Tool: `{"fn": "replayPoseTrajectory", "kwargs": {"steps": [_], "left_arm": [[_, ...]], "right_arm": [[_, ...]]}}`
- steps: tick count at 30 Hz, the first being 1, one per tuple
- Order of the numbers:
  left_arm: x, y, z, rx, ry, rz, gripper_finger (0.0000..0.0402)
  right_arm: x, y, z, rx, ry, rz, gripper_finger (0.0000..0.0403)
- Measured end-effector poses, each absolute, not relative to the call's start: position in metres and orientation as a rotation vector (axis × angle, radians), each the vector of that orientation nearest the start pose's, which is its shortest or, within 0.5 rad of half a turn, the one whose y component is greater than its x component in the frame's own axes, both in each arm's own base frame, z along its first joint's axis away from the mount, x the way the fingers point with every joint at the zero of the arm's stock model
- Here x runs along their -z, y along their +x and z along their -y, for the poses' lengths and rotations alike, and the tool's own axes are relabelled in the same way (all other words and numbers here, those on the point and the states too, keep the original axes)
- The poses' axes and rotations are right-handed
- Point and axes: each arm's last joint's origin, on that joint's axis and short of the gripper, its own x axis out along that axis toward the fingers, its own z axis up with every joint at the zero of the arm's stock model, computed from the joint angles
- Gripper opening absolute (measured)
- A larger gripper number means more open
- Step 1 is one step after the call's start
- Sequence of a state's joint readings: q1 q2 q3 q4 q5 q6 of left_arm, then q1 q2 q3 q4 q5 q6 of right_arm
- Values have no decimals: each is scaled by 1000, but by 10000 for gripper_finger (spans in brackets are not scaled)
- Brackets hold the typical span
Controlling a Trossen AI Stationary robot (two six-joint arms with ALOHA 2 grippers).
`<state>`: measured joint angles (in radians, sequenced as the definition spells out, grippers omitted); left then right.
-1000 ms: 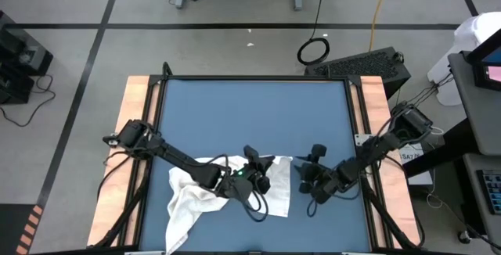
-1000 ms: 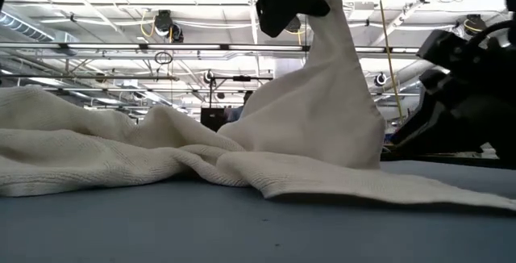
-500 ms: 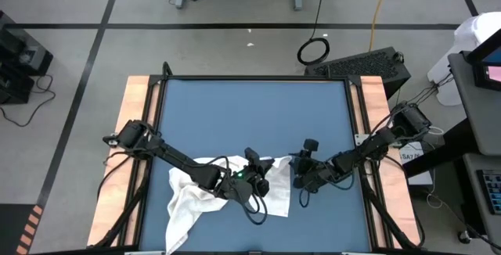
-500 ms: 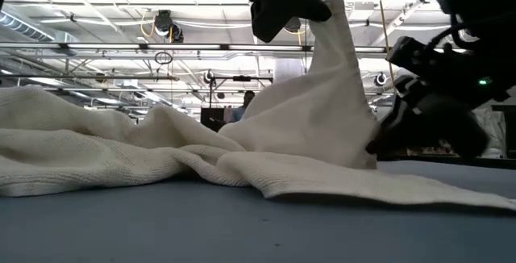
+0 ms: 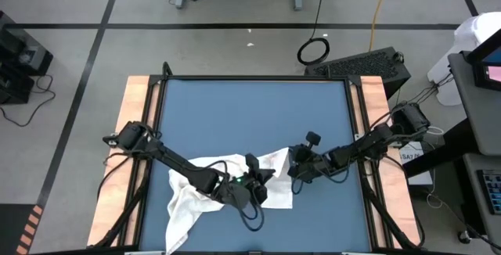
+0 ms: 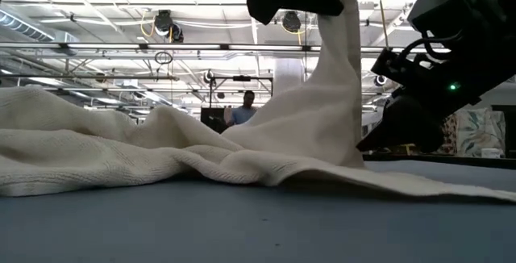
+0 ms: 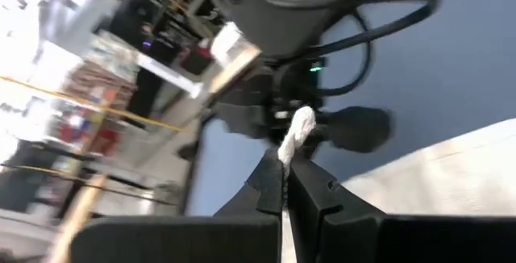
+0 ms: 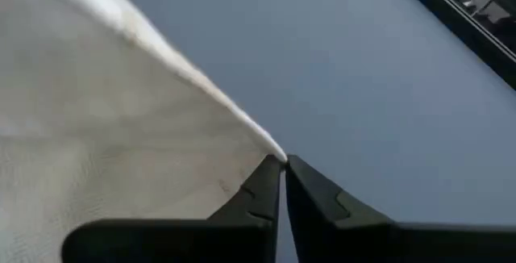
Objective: Roll towel into tight, uniform cylinder
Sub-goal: Roll the white towel
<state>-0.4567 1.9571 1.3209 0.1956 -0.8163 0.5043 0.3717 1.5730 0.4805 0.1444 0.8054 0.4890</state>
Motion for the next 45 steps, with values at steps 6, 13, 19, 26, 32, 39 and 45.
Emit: {"fn": "replayPoseTrajectory", "kwargs": {"steps": [6, 13, 19, 26, 32, 39, 45], "left_arm": [[-189, 404, 169, -251, 690, -475, 5], [-176, 404, 170, -255, 755, -533, 5], [-212, 395, 165, -441, 1013, -563, 5], [-263, 391, 147, -351, 961, -454, 5], [-283, 392, 122, -316, 954, -426, 5], [-275, 400, 103, -70, 830, -399, 5], [-268, 397, 115, 72, 739, -413, 5]], "right_arm": [[-104, 229, -71, 480, -32, -719, 19], [-104, 218, -79, 434, -50, -790, 69], [-108, 210, -97, 305, -11, -810, 104], [-121, 224, -125, 111, -10, -562, 100], [-106, 237, -117, 180, -3, -534, 59], [-91, 254, -99, 399, -14, -408, 11], [-85, 259, -84, 567, -14, -366, 4]]}}
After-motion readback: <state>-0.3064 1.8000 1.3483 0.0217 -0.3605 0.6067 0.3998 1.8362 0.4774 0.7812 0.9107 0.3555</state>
